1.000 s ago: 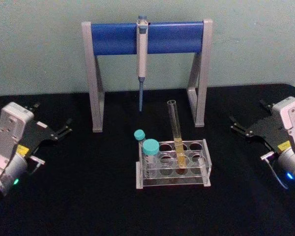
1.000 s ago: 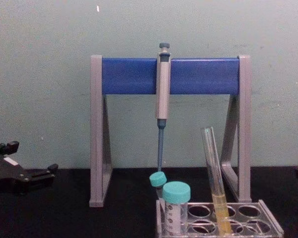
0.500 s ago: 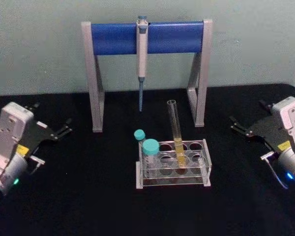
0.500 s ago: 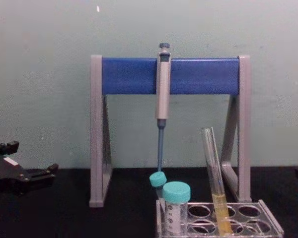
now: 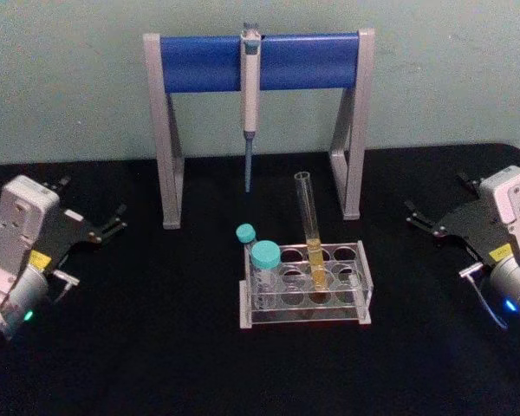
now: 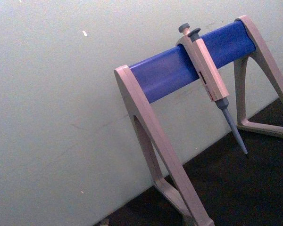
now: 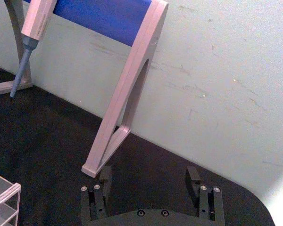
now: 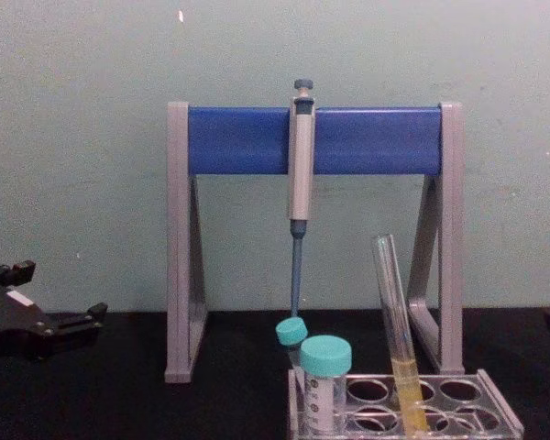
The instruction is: Pick up the test tube from the test tube rack, shake it, then place it back into the test tube rack.
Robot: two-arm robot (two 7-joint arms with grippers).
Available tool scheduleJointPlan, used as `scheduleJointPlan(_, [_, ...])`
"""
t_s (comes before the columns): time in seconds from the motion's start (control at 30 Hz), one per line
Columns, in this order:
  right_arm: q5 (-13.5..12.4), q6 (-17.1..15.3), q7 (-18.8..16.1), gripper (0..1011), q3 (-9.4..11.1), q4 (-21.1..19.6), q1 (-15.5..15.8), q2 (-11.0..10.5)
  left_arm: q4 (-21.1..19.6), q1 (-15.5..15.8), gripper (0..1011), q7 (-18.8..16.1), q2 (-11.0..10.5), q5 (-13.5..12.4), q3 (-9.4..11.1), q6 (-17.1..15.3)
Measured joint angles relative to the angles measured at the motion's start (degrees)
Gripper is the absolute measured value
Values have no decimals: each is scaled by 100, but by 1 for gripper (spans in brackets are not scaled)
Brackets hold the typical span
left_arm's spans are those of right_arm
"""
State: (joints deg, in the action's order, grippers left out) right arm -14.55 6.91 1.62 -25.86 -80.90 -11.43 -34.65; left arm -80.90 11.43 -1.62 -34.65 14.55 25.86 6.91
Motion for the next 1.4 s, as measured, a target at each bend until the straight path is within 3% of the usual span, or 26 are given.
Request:
scheduleJointPlan(0.37, [52,17,3,1000,22,-4,8,15,0,0,1001,0,0,0,0,0])
scheduleJointPlan(0.63, [17,277,-161,1000,203,-99,56,71,0,0,1001,0,0,0,0,0])
scheduleJointPlan(0.97, [-660,769,-1196,1000,415,-504,214,-1,0,0,1001,0,0,0,0,0])
scheduleJointPlan(1.23, [-829,830,-1847,1000,293,-841,336,-37,0,0,1002,0,0,0,0,0])
scheduleJointPlan(1.4, [-803,644,-2142,1000,119,-917,278,47,0,0,1002,0,0,0,0,0])
